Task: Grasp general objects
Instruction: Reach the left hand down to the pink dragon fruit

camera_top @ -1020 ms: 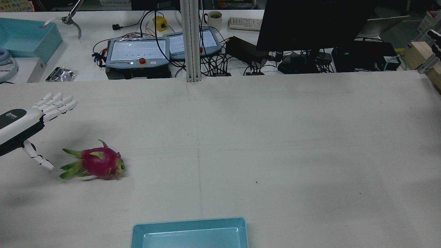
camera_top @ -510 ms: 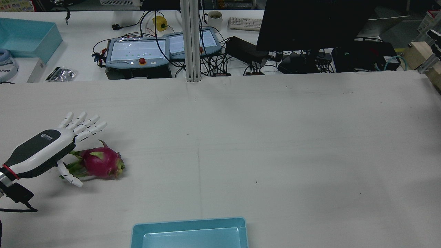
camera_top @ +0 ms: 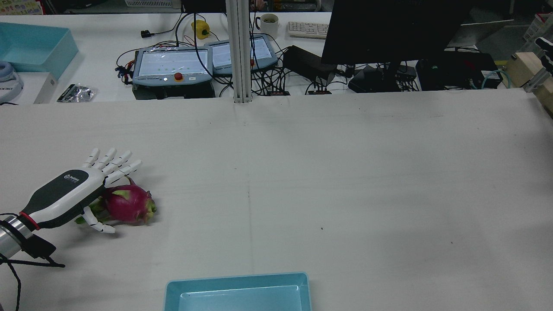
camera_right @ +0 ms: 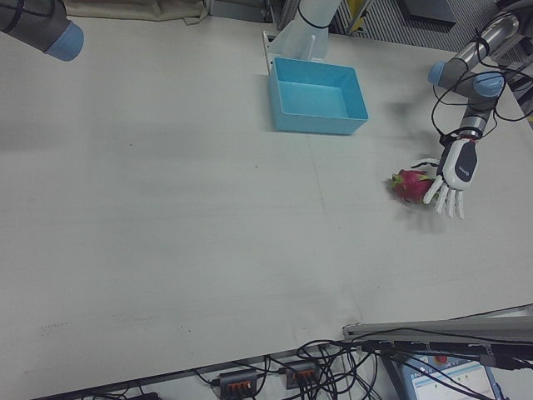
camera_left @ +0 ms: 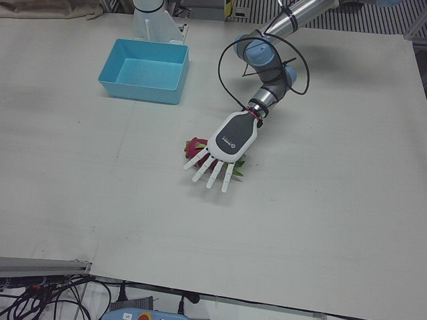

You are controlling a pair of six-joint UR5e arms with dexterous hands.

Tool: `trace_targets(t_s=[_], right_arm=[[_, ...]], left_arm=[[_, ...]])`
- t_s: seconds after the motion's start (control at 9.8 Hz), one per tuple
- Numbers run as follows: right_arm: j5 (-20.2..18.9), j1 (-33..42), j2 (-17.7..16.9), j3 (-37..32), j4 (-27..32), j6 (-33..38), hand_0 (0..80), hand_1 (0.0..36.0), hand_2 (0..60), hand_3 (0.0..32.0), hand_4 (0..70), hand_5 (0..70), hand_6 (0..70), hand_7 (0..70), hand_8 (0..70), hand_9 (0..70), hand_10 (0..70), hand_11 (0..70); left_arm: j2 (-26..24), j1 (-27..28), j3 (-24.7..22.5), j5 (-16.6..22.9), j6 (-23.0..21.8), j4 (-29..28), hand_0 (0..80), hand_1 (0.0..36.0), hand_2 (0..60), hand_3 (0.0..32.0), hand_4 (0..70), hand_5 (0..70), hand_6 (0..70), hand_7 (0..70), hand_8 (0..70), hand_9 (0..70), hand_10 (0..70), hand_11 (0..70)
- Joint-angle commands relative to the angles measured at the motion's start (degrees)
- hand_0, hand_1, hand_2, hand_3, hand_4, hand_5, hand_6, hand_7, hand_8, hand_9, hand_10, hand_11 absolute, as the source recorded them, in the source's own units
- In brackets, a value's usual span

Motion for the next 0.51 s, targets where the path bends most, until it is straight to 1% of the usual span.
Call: trace_targets(t_s=[0.0,0.1,0.2,0.31,0.41], right_arm=[[0.0,0.0,0.0,0.0,0.0,0.0,0.0,0.0,0.0,0.0,0.0,0.0,0.0,0.0,0.0,0.0,0.0,0.0],[0.0,0.0,0.0,0.0,0.0,0.0,0.0,0.0,0.0,0.0,0.0,0.0,0.0,0.0,0.0,0.0,0.0,0.0],[0.0,0.0,0.1,0.0,0.0,0.0,0.0,0.0,0.0,0.0,0.0,0.0,0.0,0.0,0.0,0.0,0.0,0.0],[0.0,0.0,0.1,0.0,0.0,0.0,0.0,0.0,0.0,0.0,0.0,0.0,0.0,0.0,0.0,0.0,0.0,0.0],[0.0,0.0,0.0,0.0,0.0,0.0,0.0,0.0,0.0,0.0,0.0,0.0,0.0,0.0,0.0,0.0,0.0,0.0]], left_arm=[[-1.2,0.1,1.2,-0.1,1.5,1.0,51.2,23.9,23.9,22.6,0.0,0.0,0.0,2.7,1.1,0.0,0.0,0.0],[-3.2,0.1,2.3,-0.1,2.3,2.6,52.0,25.0,25.6,22.4,0.0,0.0,0.0,3.6,1.2,0.0,0.0,0.0],[-4.8,0.1,3.5,-0.1,2.3,3.5,52.9,26.0,27.4,21.4,0.0,0.0,0.0,4.7,1.7,0.0,0.0,0.0],[-5.0,0.2,3.9,-0.1,2.4,3.6,52.6,26.0,28.6,18.8,0.0,0.0,0.0,5.3,1.6,0.0,0.0,0.0],[-5.1,0.2,3.9,-0.1,3.0,3.6,52.8,26.6,31.3,13.2,0.0,0.0,0.0,7.6,1.5,0.1,0.0,1.1]])
